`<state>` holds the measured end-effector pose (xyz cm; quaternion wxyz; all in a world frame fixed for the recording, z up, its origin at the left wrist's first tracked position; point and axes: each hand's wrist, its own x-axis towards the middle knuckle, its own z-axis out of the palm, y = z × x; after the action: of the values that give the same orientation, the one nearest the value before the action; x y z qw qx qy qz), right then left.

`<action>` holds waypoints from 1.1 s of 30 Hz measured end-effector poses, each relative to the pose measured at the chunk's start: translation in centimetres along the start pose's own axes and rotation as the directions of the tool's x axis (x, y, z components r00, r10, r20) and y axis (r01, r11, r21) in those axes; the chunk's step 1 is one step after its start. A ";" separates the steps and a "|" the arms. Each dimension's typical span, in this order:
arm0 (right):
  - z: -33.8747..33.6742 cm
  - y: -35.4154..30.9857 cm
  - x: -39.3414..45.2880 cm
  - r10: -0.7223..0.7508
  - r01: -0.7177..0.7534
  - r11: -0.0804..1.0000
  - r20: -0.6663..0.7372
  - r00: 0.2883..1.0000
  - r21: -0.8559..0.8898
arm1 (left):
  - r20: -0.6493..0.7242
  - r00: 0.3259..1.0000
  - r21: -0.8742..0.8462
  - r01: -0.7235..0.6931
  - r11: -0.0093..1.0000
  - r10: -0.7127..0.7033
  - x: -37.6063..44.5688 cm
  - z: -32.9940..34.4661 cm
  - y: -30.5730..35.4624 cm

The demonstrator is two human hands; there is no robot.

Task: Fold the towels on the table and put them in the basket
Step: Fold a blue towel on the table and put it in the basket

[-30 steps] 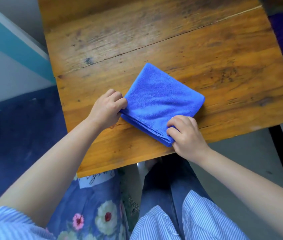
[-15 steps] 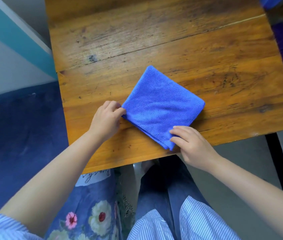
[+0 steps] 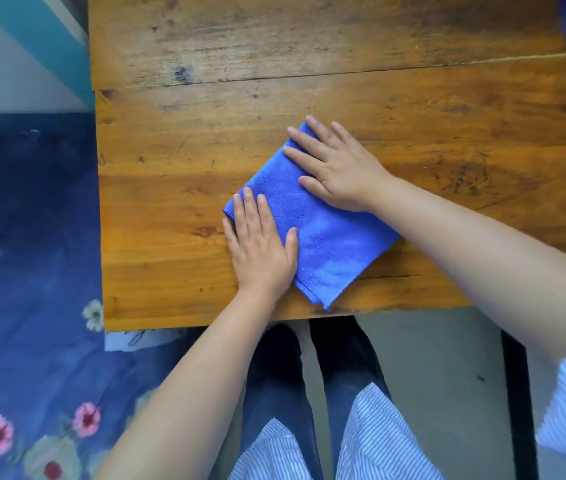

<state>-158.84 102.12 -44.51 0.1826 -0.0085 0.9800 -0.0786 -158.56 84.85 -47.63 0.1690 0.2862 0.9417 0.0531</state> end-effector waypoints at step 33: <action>-10.7 -13.5 -1.2 -0.144 0.042 0.806 0.126 0.982 0.591 | 0.238 0.718 -0.606 0.636 0.478 -0.654 -14.0 -12.1 -8.7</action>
<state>-161.76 90.44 -32.11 0.2526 -0.0064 0.8880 -0.3842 -156.42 69.78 -33.95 0.2524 -0.1664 0.9006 0.3123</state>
